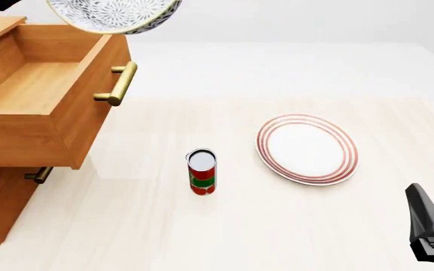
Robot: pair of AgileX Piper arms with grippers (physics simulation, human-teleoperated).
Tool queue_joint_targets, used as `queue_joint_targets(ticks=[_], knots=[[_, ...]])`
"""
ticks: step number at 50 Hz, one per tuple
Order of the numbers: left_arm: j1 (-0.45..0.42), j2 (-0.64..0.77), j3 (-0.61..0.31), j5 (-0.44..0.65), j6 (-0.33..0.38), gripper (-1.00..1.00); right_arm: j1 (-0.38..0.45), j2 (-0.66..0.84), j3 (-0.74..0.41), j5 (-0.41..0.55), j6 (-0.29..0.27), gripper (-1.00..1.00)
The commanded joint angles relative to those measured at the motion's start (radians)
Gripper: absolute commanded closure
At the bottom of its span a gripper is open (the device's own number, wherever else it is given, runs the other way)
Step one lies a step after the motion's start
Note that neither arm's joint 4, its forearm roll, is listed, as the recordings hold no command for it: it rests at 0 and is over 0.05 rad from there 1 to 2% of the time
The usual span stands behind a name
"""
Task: Put the bowl in the top drawer of the cabinet.
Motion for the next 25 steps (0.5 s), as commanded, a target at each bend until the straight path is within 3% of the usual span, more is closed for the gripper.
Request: queue_joint_targets(ticks=[1,25], knots=[[0.086,-0.009,0.004,0.019,-0.019,1.00,0.000,-0.004,0.000,0.004,0.000,-1.00],[0.203,0.047,-0.042,0.024,-0.010,1.00,0.000,-0.004,0.000,0.004,0.000,-1.00]])
